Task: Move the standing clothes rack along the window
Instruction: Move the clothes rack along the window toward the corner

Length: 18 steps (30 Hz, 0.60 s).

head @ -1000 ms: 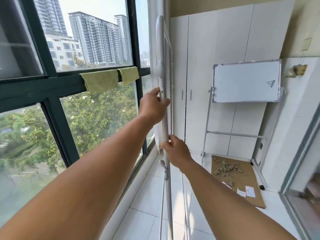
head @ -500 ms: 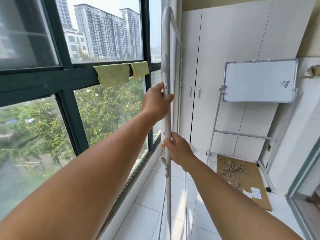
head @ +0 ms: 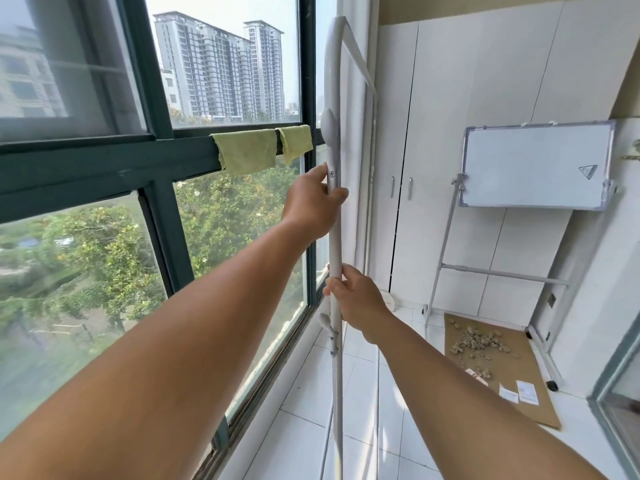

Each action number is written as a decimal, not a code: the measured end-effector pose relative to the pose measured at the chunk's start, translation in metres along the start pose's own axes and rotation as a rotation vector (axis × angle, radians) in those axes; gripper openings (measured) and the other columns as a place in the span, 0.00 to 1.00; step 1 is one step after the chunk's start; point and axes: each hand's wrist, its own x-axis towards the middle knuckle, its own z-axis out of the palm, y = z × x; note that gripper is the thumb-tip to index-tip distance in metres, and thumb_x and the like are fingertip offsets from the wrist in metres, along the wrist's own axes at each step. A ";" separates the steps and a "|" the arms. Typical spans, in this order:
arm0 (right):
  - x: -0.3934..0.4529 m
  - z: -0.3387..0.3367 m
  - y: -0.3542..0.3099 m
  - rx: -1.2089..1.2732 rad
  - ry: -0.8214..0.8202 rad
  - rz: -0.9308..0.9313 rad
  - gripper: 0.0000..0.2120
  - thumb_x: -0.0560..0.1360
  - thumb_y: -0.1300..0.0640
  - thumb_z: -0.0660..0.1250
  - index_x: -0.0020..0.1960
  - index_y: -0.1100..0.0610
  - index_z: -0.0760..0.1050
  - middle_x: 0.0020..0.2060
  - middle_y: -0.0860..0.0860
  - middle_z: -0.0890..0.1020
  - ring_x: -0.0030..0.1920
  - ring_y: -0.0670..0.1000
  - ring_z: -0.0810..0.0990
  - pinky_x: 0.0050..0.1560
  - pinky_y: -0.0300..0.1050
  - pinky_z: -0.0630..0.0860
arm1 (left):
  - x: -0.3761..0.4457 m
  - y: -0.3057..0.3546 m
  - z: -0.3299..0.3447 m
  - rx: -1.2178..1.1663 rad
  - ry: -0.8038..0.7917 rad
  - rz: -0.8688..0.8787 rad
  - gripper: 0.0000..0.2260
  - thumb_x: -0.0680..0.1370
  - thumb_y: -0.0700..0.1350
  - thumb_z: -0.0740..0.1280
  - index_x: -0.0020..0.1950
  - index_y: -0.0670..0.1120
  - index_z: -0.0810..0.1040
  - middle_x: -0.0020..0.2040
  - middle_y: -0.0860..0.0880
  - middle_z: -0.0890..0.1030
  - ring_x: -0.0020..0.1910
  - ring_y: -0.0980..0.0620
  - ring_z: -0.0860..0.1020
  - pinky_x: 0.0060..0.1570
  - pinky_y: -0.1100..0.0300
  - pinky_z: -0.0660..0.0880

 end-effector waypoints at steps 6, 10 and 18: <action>0.008 0.022 -0.007 -0.011 0.009 -0.007 0.06 0.76 0.54 0.58 0.46 0.50 0.74 0.41 0.48 0.81 0.40 0.50 0.77 0.41 0.44 0.73 | 0.007 -0.013 -0.020 0.007 -0.001 0.003 0.17 0.79 0.42 0.64 0.67 0.45 0.72 0.41 0.45 0.79 0.40 0.47 0.77 0.45 0.51 0.77; 0.014 0.043 -0.015 0.009 0.004 -0.002 0.08 0.76 0.54 0.58 0.51 0.51 0.74 0.41 0.48 0.81 0.35 0.47 0.74 0.36 0.41 0.69 | 0.010 -0.023 -0.037 0.009 0.016 -0.009 0.10 0.79 0.42 0.64 0.60 0.47 0.75 0.46 0.42 0.81 0.45 0.44 0.80 0.49 0.48 0.78; 0.027 0.090 -0.028 0.000 0.018 -0.004 0.11 0.77 0.53 0.57 0.56 0.54 0.74 0.45 0.52 0.82 0.41 0.50 0.76 0.43 0.45 0.72 | 0.023 -0.047 -0.072 0.040 0.023 -0.051 0.22 0.80 0.42 0.62 0.74 0.45 0.65 0.57 0.43 0.81 0.50 0.46 0.81 0.52 0.52 0.79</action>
